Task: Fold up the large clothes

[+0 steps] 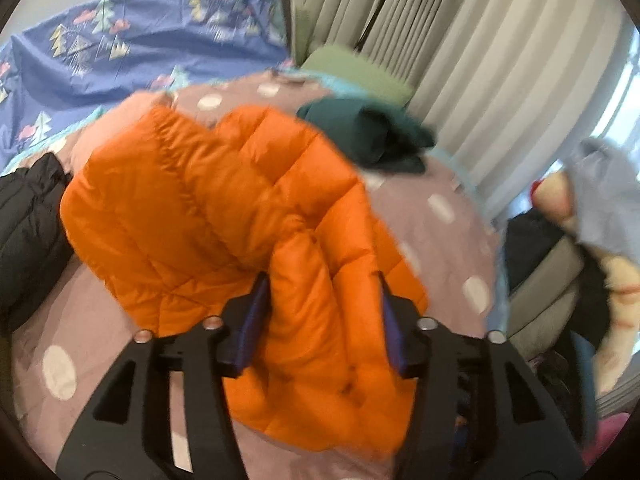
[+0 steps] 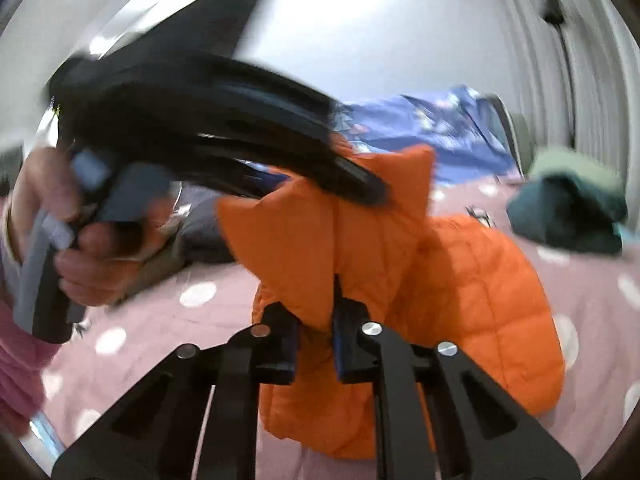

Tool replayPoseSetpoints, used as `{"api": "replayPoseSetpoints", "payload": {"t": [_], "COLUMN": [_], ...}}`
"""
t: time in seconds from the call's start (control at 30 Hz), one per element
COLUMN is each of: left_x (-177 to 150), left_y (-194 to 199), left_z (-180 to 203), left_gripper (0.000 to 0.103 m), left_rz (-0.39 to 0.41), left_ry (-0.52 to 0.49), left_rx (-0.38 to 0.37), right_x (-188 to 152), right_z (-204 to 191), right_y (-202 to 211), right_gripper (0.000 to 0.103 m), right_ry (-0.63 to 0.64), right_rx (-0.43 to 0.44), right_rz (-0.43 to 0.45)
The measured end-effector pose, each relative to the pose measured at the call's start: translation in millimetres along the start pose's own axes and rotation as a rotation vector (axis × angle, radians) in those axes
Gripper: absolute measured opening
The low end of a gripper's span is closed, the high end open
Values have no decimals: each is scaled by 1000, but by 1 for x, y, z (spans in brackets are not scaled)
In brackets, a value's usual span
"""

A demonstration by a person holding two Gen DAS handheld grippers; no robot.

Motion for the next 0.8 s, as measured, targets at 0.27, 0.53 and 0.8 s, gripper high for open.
{"api": "replayPoseSetpoints", "payload": {"t": [0.27,0.53,0.8], "left_x": [19,26,37], "left_y": [5,-79,-136], "left_z": [-51,-71,-17], "left_gripper": [54,54,60], "left_rz": [109,57,15], "left_ry": [88,90,-49], "left_rx": [93,96,53], "right_x": [-33,-30,-33], "right_z": [59,71,123], "right_y": [-5,-3,1], "right_gripper": [14,67,65], "right_ry": [-275,-252,-369], "right_rx": [63,20,-106], "right_rz": [-92,-85,-75]}}
Point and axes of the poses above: each gripper's, at about its wrist camera, not at the fingertips, and y roughly against the way its jaws point, z to its right, x to its top, the point moved 9 cm from there along -y, roughly the way its jaws point, and after that the axes turned 6 degrees about y, right-handed, at the moved point
